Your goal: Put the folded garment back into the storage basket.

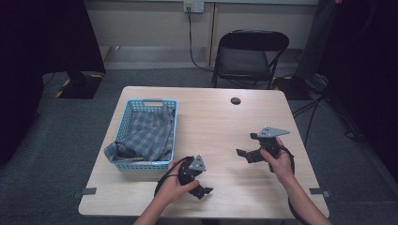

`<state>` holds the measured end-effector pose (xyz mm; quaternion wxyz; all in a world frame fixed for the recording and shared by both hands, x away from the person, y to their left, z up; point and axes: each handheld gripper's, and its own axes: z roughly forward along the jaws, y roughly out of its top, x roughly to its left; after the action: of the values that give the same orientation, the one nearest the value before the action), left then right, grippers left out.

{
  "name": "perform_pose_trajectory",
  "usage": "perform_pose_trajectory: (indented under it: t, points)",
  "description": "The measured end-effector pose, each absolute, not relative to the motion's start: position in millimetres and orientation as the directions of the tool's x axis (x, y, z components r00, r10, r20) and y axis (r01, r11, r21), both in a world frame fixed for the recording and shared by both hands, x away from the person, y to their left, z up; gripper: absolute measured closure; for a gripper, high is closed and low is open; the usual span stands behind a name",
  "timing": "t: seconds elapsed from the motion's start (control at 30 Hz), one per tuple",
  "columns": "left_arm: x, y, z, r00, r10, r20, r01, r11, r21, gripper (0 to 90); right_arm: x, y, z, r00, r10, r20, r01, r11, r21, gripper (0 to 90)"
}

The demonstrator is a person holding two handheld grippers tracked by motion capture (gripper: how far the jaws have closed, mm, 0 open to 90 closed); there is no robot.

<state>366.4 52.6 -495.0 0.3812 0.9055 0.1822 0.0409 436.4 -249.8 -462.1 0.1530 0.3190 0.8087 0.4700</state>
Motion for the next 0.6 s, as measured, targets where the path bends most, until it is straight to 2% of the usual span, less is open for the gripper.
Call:
perform_pose_trajectory:
  t: [0.37,0.6]
  points:
    - [365.3,51.7,-498.6,0.931,0.360,-0.061,0.299,-0.657,0.692,4.1,430.7,-255.0,-467.0,-0.754,0.656,0.044,0.371,0.370,0.851,0.9]
    - [364.3,51.2,-500.8,0.938,0.345,-0.007,0.257,-0.685,0.681,1.0,427.0,-260.0,-469.3,-0.749,0.661,0.044,0.377,0.371,0.849,1.1]
